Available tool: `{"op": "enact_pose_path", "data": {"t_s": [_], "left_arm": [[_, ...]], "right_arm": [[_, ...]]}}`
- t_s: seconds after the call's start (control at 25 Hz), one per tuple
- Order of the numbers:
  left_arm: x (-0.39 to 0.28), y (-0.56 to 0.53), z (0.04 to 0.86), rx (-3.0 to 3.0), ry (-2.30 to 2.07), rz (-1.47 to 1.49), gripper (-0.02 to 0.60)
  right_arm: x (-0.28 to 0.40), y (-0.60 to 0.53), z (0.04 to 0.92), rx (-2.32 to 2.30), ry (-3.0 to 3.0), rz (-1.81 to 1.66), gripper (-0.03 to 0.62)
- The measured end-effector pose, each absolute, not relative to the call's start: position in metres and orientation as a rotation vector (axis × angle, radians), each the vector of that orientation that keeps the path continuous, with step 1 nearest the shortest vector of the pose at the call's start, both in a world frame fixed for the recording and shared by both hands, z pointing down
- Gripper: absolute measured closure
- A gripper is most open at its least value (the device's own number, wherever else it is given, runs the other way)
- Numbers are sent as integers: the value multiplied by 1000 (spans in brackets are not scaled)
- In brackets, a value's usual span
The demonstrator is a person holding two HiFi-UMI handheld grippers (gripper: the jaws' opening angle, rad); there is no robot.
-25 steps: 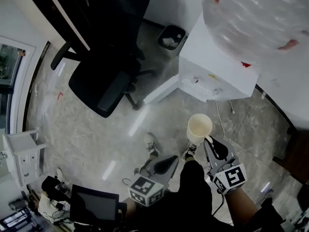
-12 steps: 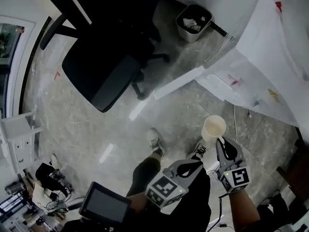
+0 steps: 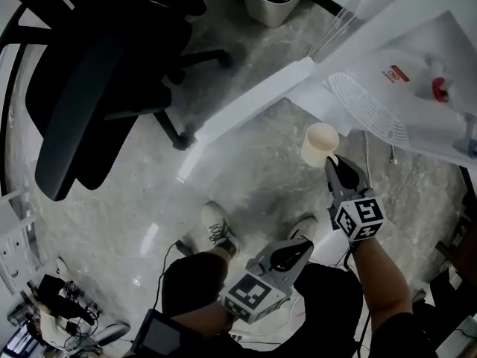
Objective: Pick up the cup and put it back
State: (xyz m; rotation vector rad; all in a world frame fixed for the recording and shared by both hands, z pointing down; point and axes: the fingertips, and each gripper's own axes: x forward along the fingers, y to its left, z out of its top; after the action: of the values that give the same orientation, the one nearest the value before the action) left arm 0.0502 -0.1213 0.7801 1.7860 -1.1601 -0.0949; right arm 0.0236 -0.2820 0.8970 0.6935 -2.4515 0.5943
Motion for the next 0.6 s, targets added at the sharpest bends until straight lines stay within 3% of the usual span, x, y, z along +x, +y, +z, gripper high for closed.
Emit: {"op": "enact_pose_path", "data": {"t_s": [0.24, 0.6], "left_arm": [[51, -131, 848, 2018, -1090, -43, 577], [-1, -164, 906, 2054, -1161, 6, 577]], "right_arm": [[30, -369, 1018, 977, -2405, 548, 545], [34, -469, 1067, 1223, -2420, 438, 545]]}}
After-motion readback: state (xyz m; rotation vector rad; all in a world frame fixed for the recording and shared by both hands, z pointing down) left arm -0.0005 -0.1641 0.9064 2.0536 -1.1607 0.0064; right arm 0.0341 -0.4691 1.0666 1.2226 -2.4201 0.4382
